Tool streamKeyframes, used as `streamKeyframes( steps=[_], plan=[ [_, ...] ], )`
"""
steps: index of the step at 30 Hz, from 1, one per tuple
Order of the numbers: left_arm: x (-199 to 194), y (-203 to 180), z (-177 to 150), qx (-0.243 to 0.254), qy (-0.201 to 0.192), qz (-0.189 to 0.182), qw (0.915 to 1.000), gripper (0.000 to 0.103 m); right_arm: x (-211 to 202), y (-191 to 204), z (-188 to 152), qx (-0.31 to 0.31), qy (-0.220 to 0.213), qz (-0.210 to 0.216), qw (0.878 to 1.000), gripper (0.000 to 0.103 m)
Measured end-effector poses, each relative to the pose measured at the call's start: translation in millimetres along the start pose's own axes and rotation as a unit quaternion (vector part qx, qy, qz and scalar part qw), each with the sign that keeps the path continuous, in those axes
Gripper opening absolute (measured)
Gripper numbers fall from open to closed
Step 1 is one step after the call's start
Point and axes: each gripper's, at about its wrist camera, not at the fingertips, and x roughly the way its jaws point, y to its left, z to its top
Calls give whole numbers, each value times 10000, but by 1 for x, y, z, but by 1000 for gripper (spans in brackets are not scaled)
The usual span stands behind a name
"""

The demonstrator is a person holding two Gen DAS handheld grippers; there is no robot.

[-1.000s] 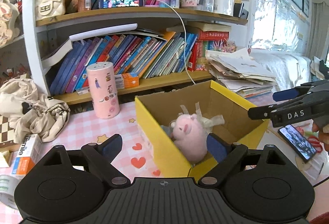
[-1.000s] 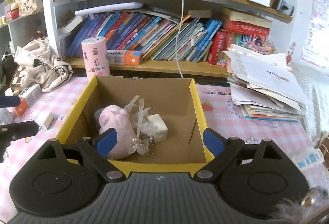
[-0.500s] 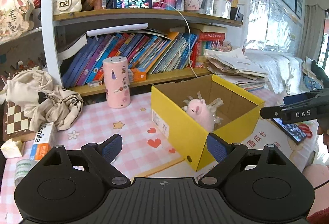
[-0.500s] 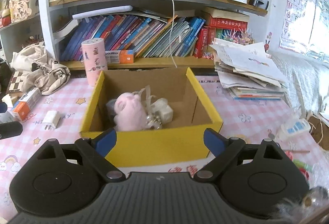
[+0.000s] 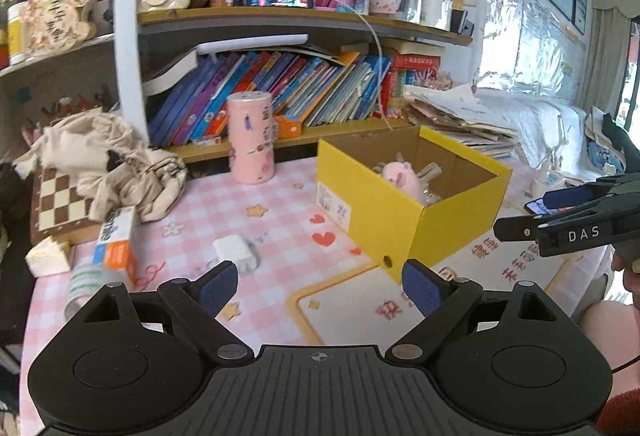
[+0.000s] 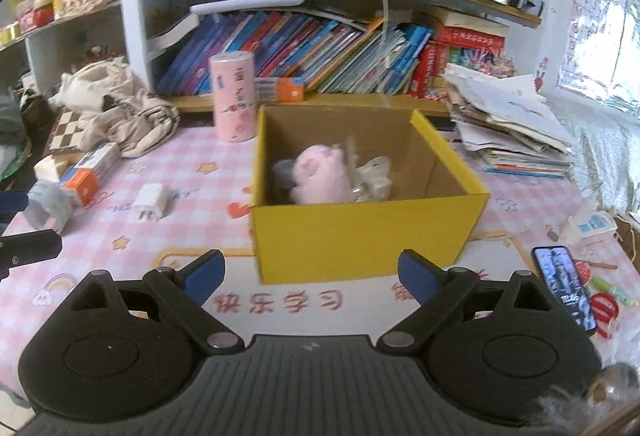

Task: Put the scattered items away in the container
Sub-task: 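Withdraw both tools from the box back toward the remaining items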

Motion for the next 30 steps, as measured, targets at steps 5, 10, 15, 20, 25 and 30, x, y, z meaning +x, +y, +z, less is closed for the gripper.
streamKeyframes(
  steps=[5, 10, 15, 20, 25, 30],
  plan=[
    [-13, 16, -16, -185, 150, 205, 9995, 91, 2, 28, -7, -109, 98, 192, 9997, 95],
    [-25, 32, -29, -365, 237, 405, 9982, 91, 5, 56, -15, -284, 194, 364, 9987, 95],
    [-34, 46, -37, -533, 234, 578, 9966, 91, 6, 80, -20, -456, 246, 509, 9974, 97],
    [-38, 55, -44, -703, 254, 700, 9947, 91, 6, 98, -23, -628, 227, 580, 9961, 100],
    [-40, 58, -50, -660, 284, 790, 9943, 91, 7, 117, -26, -717, 206, 626, 9952, 101],
    [-44, 66, -55, -699, 272, 884, 9933, 91, 10, 134, -27, -929, 188, 734, 9928, 101]
  ],
)
